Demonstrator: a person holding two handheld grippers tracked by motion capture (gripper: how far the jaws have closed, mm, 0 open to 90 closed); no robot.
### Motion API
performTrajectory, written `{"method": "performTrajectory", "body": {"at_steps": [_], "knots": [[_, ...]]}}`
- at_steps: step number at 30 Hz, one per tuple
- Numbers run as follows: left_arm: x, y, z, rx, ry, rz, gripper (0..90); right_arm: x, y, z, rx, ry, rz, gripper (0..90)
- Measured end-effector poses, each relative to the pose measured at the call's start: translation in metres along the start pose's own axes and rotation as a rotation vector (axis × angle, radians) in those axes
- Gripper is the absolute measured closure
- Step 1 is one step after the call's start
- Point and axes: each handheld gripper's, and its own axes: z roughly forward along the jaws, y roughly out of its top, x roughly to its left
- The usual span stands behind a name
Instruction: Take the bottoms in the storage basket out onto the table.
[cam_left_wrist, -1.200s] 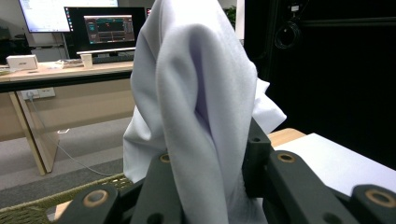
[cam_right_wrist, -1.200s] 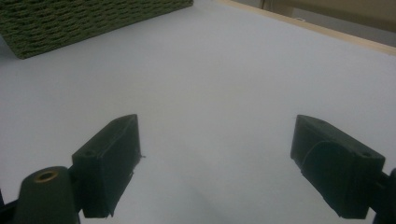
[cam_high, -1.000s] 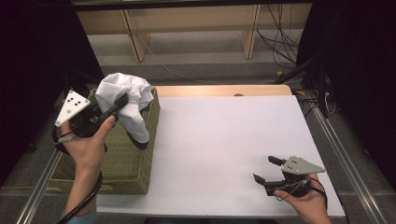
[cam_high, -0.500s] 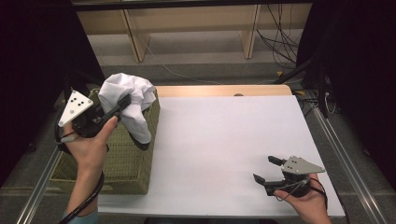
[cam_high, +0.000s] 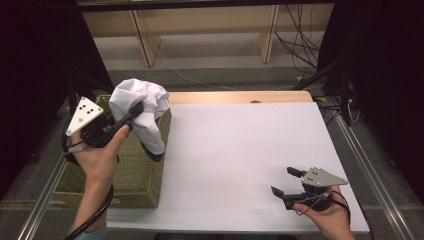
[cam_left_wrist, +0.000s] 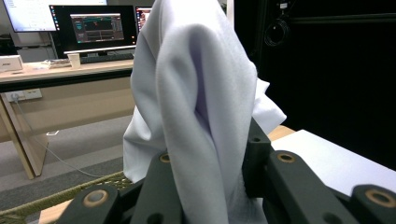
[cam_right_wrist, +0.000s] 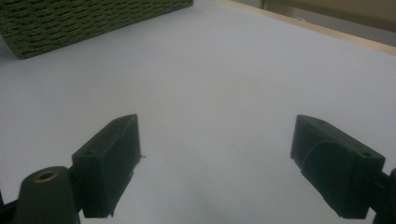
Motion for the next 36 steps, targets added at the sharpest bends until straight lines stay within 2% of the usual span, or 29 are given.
{"method": "performTrajectory", "body": {"at_steps": [24, 36], "knots": [[-0.015, -0.003, 0.015, 0.027, -0.044, 0.014, 74.8, 0.0, 0.0, 0.0, -0.004, -0.001, 0.007, 17.0], [-0.024, -0.004, 0.024, 0.043, -0.061, 0.035, 74.7, 0.0, 0.0, 0.0, -0.005, 0.003, 0.01, 17.0]]}}
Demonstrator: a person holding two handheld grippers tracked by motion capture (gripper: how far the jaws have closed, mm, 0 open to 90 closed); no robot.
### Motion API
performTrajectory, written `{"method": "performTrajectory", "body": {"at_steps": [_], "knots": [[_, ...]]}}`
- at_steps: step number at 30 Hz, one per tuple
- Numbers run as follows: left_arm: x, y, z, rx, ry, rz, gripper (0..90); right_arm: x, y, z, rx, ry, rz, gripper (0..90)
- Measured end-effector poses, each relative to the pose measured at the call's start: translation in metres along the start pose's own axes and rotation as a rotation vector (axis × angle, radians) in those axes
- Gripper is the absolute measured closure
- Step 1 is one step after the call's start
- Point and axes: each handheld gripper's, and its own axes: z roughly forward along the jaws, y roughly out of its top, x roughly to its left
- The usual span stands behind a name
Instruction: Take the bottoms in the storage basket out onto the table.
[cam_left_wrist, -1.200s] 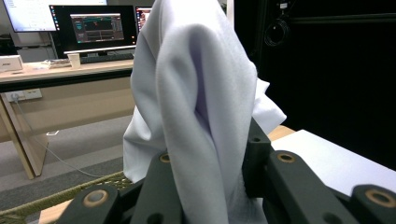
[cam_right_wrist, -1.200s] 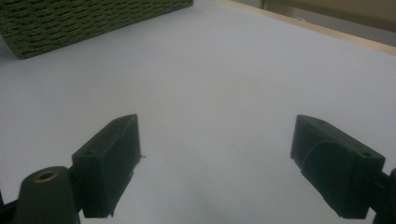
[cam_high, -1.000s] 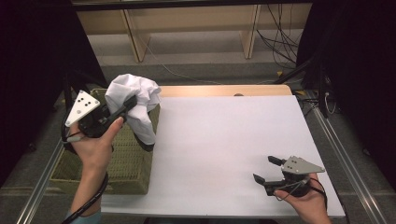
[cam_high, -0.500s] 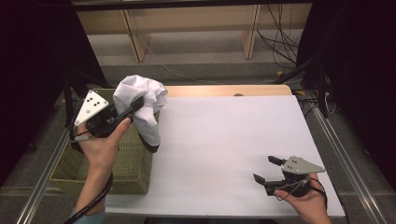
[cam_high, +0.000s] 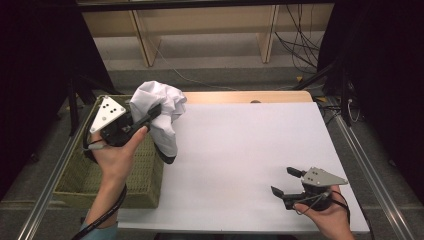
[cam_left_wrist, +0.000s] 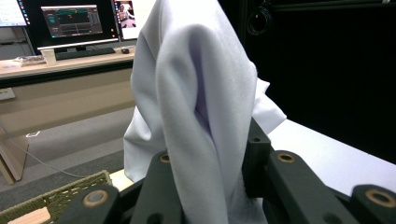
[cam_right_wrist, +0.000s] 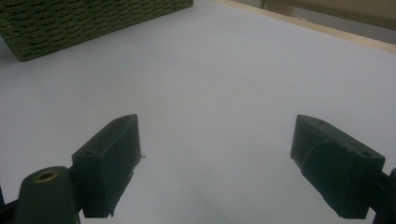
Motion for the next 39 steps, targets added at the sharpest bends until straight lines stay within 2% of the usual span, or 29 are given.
{"method": "performTrajectory", "body": {"at_steps": [39], "knots": [[-0.023, 0.004, 0.025, 0.004, -0.065, 0.015, 74.7, 0.0, 0.0, 0.0, -0.002, 0.002, 0.004, 17.0]]}}
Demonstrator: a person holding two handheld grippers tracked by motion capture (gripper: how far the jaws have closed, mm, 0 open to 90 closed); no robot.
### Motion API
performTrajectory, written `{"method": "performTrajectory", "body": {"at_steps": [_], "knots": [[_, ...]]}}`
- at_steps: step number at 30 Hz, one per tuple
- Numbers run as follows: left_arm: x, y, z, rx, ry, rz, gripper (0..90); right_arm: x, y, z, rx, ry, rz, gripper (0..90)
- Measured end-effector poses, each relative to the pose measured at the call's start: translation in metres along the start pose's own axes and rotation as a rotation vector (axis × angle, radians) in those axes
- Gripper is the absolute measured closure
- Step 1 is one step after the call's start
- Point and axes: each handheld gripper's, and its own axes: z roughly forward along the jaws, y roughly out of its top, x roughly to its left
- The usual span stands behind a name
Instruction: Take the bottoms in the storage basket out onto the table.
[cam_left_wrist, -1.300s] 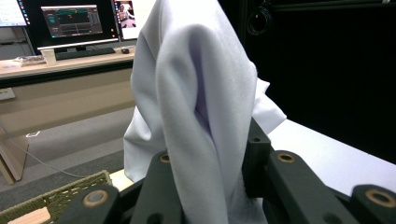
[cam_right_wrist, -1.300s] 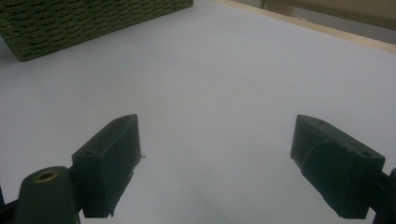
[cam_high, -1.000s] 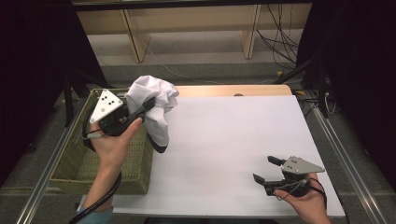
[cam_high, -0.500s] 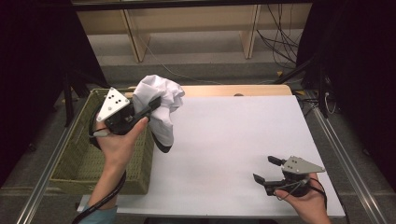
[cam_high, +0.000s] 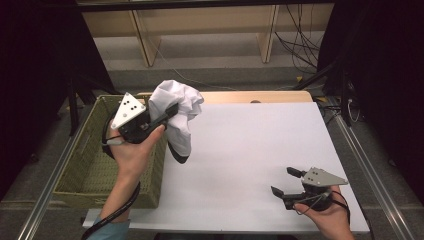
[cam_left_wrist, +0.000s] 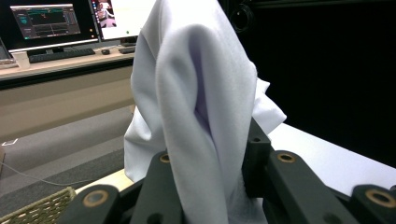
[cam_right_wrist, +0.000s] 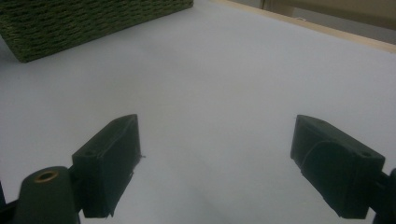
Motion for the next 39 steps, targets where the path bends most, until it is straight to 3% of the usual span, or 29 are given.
{"method": "performTrajectory", "body": {"at_steps": [39], "knots": [[-0.018, 0.001, 0.023, 0.01, -0.058, 0.003, 74.7, 0.0, 0.0, 0.0, 0.001, 0.001, -0.002, 17.0]]}}
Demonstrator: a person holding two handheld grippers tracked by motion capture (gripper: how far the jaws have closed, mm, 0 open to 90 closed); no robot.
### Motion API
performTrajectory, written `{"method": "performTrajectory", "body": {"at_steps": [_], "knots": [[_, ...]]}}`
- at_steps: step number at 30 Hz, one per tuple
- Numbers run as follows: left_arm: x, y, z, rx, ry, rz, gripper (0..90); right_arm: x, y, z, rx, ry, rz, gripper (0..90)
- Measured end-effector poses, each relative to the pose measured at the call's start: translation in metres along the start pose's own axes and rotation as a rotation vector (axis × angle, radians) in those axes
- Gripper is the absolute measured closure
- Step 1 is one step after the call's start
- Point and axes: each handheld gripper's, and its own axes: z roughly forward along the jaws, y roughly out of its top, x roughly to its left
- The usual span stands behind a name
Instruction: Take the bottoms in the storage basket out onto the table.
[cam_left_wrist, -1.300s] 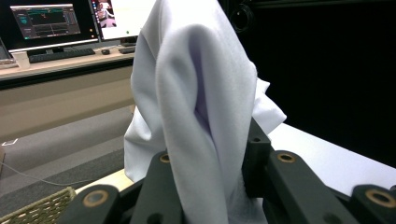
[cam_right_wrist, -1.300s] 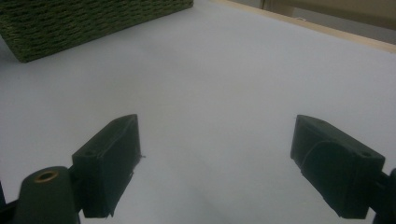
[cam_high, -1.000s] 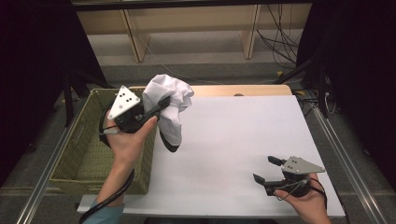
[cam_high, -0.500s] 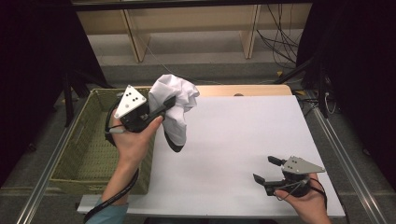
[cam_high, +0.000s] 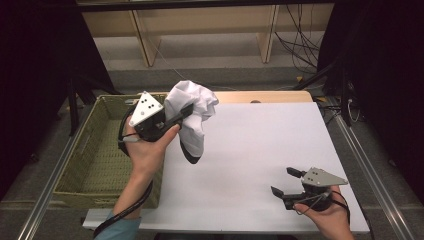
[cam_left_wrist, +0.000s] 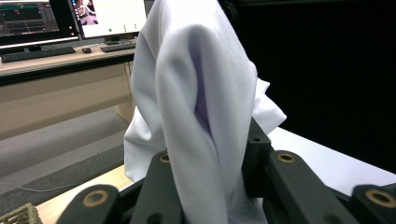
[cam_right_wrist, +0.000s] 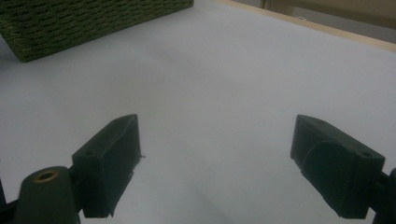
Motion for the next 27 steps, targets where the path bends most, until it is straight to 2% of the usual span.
{"method": "performTrajectory", "body": {"at_steps": [27], "knots": [[-0.014, -0.002, 0.015, 0.011, -0.04, 0.008, 74.7, 0.0, 0.0, 0.0, 0.0, 0.0, 0.0, 17.0]]}}
